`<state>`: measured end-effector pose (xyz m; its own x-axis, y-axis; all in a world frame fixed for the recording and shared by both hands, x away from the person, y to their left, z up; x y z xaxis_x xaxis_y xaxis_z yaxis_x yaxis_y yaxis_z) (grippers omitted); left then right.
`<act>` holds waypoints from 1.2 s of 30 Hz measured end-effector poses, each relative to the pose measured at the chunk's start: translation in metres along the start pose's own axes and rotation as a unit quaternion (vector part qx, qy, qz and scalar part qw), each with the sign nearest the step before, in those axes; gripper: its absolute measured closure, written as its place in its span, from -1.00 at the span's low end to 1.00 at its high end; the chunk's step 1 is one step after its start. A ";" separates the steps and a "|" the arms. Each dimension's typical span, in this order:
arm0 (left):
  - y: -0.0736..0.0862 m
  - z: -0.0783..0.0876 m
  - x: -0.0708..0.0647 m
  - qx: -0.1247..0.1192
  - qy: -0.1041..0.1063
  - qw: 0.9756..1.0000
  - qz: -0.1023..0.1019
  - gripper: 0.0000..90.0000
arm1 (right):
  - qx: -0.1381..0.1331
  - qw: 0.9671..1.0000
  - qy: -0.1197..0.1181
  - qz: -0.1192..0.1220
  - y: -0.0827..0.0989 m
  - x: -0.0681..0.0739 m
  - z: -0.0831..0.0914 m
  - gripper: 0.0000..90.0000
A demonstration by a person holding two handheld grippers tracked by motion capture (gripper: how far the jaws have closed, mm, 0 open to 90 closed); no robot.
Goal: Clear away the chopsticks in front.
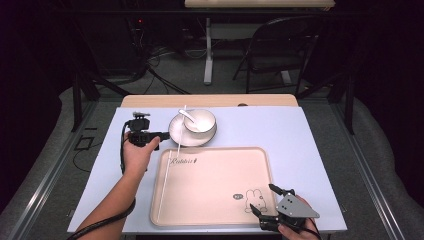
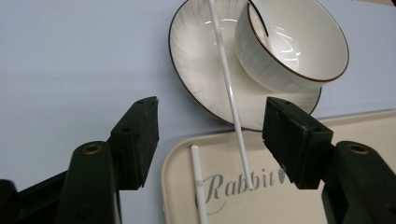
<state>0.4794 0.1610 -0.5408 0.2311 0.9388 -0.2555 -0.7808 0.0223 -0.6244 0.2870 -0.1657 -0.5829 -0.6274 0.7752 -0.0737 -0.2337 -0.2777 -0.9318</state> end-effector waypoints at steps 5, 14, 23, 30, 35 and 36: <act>-0.009 -0.008 0.009 -0.008 -0.006 1.000 0.008 -0.12 | 0.000 1.000 0.000 0.000 0.000 0.000 0.000 -0.68; -0.012 -0.014 0.015 -0.009 -0.014 1.000 0.013 -0.08 | -0.001 1.000 -0.001 0.000 0.000 0.000 0.000 -0.68; -0.026 -0.030 0.031 -0.008 -0.043 0.999 0.021 0.02 | 0.000 1.000 -0.002 0.000 0.000 0.001 0.000 -0.68; -0.029 -0.037 0.037 -0.006 -0.062 0.998 0.023 0.10 | 0.000 1.000 -0.002 0.000 0.000 0.001 0.000 -0.68; -0.032 -0.042 0.034 -0.007 -0.050 0.998 0.028 0.16 | 0.001 1.000 -0.003 0.002 0.000 0.001 0.000 -0.68; -0.033 -0.044 0.033 -0.009 -0.047 0.998 0.029 0.19 | 0.001 1.000 -0.003 0.000 0.000 0.001 0.000 -0.68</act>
Point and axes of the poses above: each handheld gripper's, and its own axes: z roughly backward along the jaws, y roughly out of its underside, x roughly to its left, the point moved 10 cm from there along -z, roughly forward along the jaws, and after that the axes turned 3 degrees about -z, right-handed, at the moved point
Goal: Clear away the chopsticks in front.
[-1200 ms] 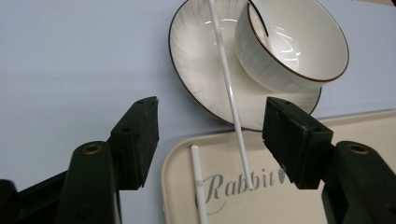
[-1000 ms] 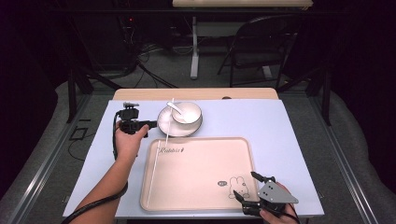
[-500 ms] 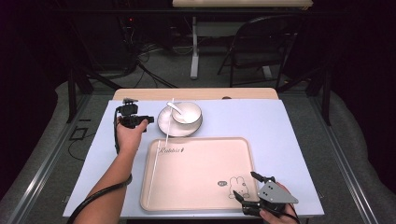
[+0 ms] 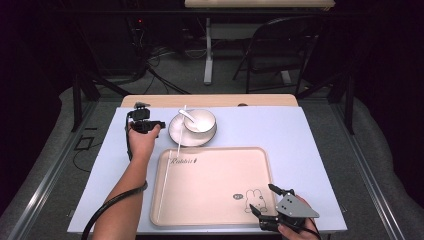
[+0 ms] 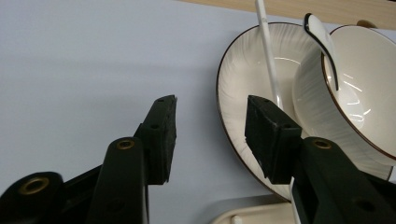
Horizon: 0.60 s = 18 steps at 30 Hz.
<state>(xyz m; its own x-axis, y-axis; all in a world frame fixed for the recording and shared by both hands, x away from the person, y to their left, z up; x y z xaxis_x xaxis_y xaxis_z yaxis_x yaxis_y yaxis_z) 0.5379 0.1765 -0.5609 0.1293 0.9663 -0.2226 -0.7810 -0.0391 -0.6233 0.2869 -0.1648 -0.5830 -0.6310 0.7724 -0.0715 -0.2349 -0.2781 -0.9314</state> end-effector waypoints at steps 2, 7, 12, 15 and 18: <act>-0.001 -0.002 -0.003 0.000 0.006 1.000 0.001 0.23 | 0.000 1.000 0.000 0.000 0.000 0.000 0.000 -0.68; -0.001 -0.003 -0.004 0.001 0.007 1.000 0.002 0.26 | 0.000 1.000 0.000 0.000 0.000 0.000 0.000 -0.68; -0.002 -0.013 -0.016 0.009 0.021 1.000 -0.012 0.43 | -0.001 1.000 -0.001 0.001 0.000 0.000 0.000 -0.68; 0.000 -0.017 -0.020 0.011 0.020 1.000 -0.020 0.50 | -0.001 1.000 -0.001 0.000 0.000 0.000 0.000 -0.68; 0.001 -0.020 -0.025 0.016 0.027 0.999 -0.026 0.56 | -0.001 1.000 -0.002 0.001 0.000 0.000 0.000 -0.68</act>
Point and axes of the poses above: each handheld gripper's, and its own axes: z roughly backward along the jaws, y roughly out of its underside, x roughly to its left, the point moved 10 cm from there along -z, roughly forward along the jaws, and after that the axes turned 3 degrees about -z, right-handed, at the moved point
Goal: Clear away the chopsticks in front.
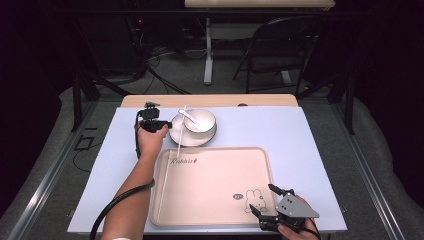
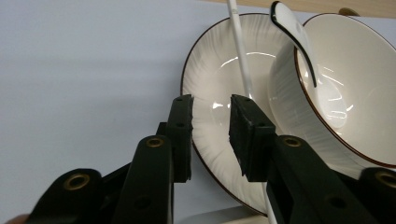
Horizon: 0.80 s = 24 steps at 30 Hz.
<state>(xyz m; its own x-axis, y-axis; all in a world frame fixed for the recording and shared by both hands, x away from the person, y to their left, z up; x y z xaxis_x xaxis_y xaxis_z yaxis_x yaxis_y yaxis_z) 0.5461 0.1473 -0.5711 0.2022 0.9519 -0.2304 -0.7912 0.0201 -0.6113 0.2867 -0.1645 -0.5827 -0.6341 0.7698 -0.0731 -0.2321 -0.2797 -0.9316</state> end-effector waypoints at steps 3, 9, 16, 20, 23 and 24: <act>0.000 -0.004 -0.005 -0.001 0.006 1.000 -0.003 0.61 | 0.000 1.000 0.000 0.000 0.000 0.000 0.000 -0.68; 0.002 -0.011 -0.015 0.007 0.015 1.000 -0.015 0.64 | 0.000 1.000 0.000 -0.001 0.000 0.000 0.000 -0.68; 0.006 -0.017 -0.021 0.012 0.022 1.000 -0.016 0.66 | -0.001 1.000 -0.001 0.000 0.000 0.000 0.000 -0.68; 0.006 -0.017 -0.021 0.012 0.022 1.000 -0.016 0.66 | -0.001 1.000 -0.001 0.000 0.000 0.000 0.000 -0.68; 0.008 -0.021 -0.024 0.015 0.026 0.999 -0.013 0.67 | -0.001 1.000 -0.001 0.000 0.000 0.000 0.000 -0.68; 0.009 -0.023 -0.026 0.017 0.032 0.999 -0.011 0.67 | -0.001 1.000 -0.001 0.000 0.000 0.000 0.000 -0.68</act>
Point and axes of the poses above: each handheld gripper's, and its own axes: z roughly backward along the jaws, y roughly out of its underside, x roughly to its left, the point moved 10 cm from there along -z, roughly forward along the jaws, and after that the axes turned 3 degrees about -z, right-handed, at the moved point
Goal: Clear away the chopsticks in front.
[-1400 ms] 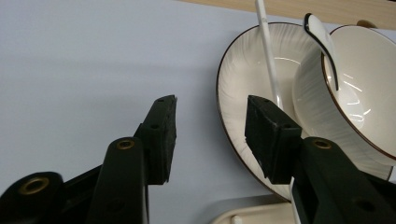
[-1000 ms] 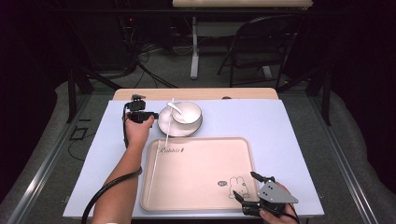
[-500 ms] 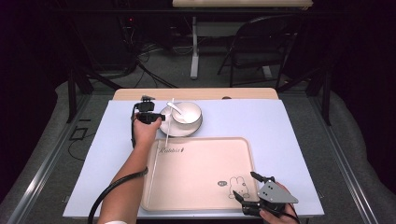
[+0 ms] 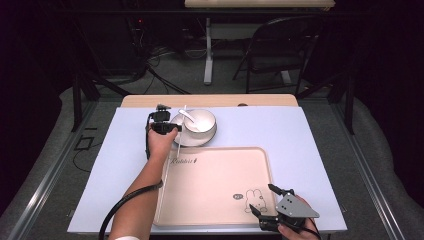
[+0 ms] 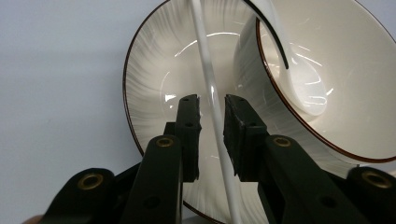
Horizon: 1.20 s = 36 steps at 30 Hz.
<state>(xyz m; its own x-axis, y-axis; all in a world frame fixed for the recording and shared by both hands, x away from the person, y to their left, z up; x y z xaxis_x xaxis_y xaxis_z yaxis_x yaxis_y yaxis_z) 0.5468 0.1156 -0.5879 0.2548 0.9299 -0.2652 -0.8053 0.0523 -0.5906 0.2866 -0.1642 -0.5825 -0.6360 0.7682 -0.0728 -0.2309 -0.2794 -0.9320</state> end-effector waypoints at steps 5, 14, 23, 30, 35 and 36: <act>0.002 -0.004 -0.002 0.006 0.001 1.000 0.000 0.67 | 0.000 1.000 0.001 -0.001 0.000 0.000 0.000 -0.68; 0.004 -0.009 -0.002 0.015 -0.006 1.000 0.002 0.70 | -0.001 1.000 0.000 -0.001 0.000 0.000 0.000 -0.68; 0.006 -0.016 -0.004 0.025 -0.008 1.000 0.004 0.70 | -0.001 1.000 0.000 -0.001 0.000 0.000 0.000 -0.68; 0.010 -0.022 -0.004 0.033 -0.008 0.999 0.007 0.73 | -0.001 1.000 -0.001 -0.001 0.000 0.000 0.000 -0.68; 0.012 -0.025 -0.001 0.036 0.000 0.999 0.030 0.83 | -0.001 1.000 -0.001 -0.002 0.000 0.000 0.000 -0.68; 0.012 -0.025 -0.001 0.036 0.000 0.999 0.030 0.83 | -0.001 1.000 -0.001 -0.001 0.000 0.000 0.000 -0.68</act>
<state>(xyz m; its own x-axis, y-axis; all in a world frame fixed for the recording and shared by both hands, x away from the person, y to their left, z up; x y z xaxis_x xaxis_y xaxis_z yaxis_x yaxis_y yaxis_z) 0.5502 0.1064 -0.6133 0.2059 0.9318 -0.2988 -0.8552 0.0229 -0.5178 0.2861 -0.1640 -0.5821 -0.6372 0.7675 -0.0699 -0.2309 -0.2766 -0.9328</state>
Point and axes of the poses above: each handheld gripper's, and its own axes: z roughly backward along the jaws, y roughly out of its underside, x roughly to its left, the point moved 10 cm from there along -z, roughly forward along the jaws, and after that the axes turned 3 degrees about -z, right-handed, at the moved point
